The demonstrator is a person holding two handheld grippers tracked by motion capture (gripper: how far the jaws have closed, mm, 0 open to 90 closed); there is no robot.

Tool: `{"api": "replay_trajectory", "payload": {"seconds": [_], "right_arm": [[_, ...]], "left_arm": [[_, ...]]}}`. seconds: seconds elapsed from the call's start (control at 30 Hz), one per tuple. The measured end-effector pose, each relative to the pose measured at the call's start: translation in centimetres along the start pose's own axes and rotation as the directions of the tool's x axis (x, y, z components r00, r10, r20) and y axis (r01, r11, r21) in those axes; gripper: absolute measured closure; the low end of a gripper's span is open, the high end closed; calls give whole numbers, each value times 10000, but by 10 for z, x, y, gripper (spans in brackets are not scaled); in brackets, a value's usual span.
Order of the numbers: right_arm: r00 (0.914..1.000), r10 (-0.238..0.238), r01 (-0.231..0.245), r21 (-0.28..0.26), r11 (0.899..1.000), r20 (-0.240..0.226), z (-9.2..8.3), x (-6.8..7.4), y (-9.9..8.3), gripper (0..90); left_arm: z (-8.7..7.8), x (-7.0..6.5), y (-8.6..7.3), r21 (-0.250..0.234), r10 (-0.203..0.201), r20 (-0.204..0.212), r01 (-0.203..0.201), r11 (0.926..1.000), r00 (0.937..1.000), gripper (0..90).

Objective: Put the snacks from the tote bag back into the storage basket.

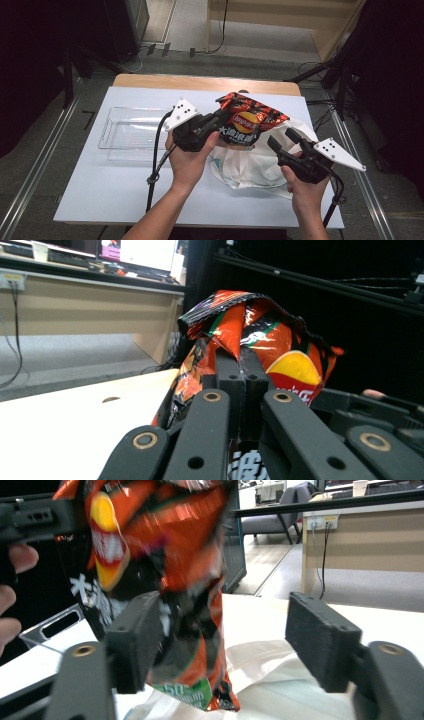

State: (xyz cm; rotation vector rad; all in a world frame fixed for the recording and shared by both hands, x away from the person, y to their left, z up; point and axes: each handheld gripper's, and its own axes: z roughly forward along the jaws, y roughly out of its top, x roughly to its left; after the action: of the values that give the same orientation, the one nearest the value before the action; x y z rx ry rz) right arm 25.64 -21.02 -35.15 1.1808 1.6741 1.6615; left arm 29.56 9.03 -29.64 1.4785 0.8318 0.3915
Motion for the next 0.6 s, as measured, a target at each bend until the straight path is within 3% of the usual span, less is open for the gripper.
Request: {"api": "replay_trajectory", "payload": {"seconds": [0.23,0.6], "right_arm": [[9998,-92,89,133,9999,181,-7,-8,-7,267],[9992,225,-249,760,9968,318,-8,-24,-24,264]], "left_arm": [[-8,11,5,-88,-28,-312,25,10000,9995,900],[-29,26,16,-501,-18,-695,-17,9987,9976,900]]}}
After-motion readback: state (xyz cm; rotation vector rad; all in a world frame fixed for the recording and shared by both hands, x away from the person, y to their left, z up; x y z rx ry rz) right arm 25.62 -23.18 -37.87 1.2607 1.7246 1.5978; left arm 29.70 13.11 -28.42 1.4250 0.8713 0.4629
